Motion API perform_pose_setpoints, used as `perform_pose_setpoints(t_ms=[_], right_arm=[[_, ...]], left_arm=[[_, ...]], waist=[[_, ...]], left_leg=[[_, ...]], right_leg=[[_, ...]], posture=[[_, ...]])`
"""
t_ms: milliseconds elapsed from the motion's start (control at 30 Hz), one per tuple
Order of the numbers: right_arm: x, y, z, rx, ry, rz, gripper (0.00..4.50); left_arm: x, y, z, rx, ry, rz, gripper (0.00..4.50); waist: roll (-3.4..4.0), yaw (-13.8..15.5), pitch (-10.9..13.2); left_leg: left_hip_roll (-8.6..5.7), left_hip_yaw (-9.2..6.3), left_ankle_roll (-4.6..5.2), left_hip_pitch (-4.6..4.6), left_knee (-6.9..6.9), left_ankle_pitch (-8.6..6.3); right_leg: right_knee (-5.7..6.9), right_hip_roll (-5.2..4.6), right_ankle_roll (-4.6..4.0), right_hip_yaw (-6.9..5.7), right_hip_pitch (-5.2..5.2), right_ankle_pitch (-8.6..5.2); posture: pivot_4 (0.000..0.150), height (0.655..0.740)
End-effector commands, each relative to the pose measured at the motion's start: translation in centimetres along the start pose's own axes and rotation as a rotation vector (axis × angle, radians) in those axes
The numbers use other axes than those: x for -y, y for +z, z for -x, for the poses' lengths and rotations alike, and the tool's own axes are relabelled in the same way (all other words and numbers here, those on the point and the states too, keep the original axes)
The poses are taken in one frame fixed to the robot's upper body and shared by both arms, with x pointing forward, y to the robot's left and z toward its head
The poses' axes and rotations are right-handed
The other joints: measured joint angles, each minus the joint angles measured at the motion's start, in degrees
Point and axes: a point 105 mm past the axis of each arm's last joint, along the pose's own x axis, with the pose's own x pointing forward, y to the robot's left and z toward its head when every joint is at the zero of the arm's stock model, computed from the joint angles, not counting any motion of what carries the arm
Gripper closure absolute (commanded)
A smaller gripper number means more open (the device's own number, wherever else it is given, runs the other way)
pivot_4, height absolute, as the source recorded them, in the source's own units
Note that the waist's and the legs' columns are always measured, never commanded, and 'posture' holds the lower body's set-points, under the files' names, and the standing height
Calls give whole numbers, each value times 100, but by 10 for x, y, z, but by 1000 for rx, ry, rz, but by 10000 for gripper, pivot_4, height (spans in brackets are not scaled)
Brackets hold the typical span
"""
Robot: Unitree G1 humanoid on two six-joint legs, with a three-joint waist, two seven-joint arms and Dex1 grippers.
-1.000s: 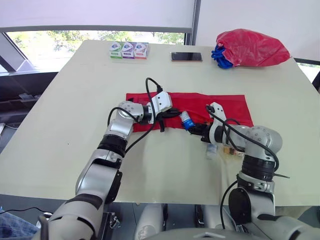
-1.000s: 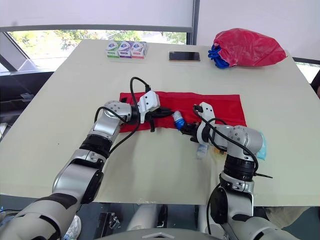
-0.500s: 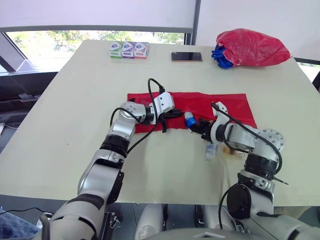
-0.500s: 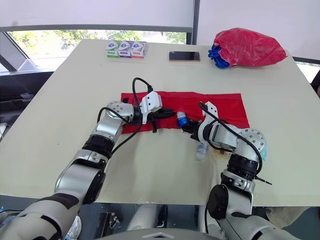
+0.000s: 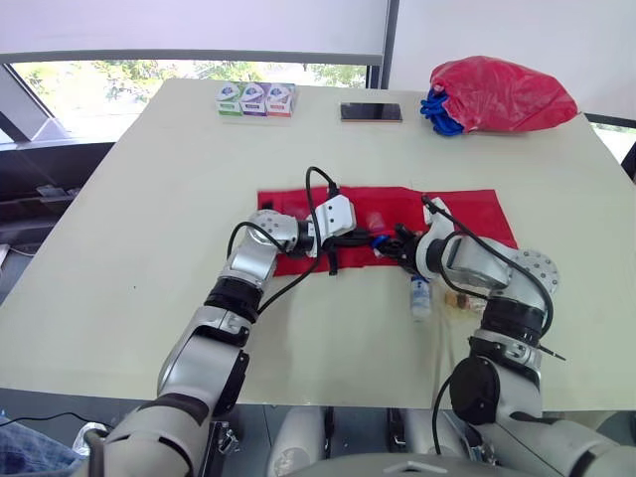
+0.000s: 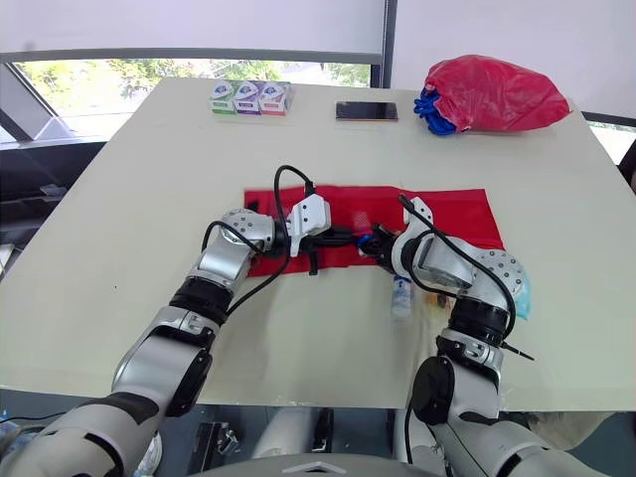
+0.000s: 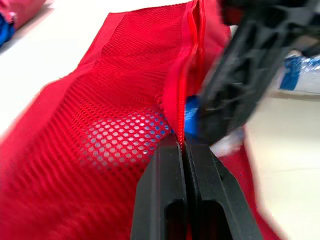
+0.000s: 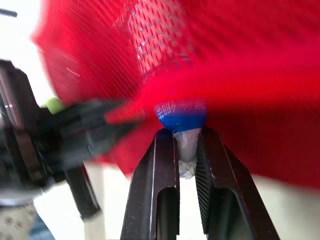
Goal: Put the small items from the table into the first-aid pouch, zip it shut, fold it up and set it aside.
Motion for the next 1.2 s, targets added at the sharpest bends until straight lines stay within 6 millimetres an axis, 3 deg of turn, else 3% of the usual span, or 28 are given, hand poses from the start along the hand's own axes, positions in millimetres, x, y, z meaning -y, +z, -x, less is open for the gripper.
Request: perform_pose_setpoints(t_ms=[33,267,567,867,900,1067,1200], right_arm=[[-66,-4,-8,-1,210,23,44824],[-74,-6,-10,-4,239,10,44824],[-71,-4,-16,45,198,32,44824],[-61,-17,-19,35,192,76,44824],[-59,-18,-19,31,192,80,35311],[-50,-20,-11,22,173,139,13695],[-39,-21,-1,10,135,253,13695]], left_arm=[[2,12,-2,32,-20,-43,45000],[3,14,-4,39,-29,-44,45000],[6,20,-6,73,-49,-46,45000],[5,22,-2,95,-45,-43,45000],[3,20,-1,90,-37,-43,45000],[-9,16,3,72,2,-35,45000],[-16,15,6,67,23,-27,45000]], waist=[[0,-8,0],[1,-16,1],[1,-22,1],[2,-40,1],[2,-37,1],[1,-18,0],[4,-3,1]], left_leg=[[1,-1,0,0,-2,0],[3,0,0,-2,-6,0],[4,0,1,-5,-9,-1],[5,0,1,-10,-11,-1],[5,0,1,-10,-11,-1],[5,-2,1,-10,-11,-1],[5,-1,1,-7,-10,-1]], right_leg=[[-2,0,0,0,0,0],[-8,2,0,0,-1,0],[-16,2,0,0,-3,0],[-20,2,1,-2,-4,0],[-20,2,1,-2,-4,0],[-20,2,1,-4,-4,0],[-19,2,1,-3,-3,0]], posture=[[1500,7400],[1500,7400],[1500,7400],[1500,7400],[1500,7400],[1500,7400],[1500,7400]])
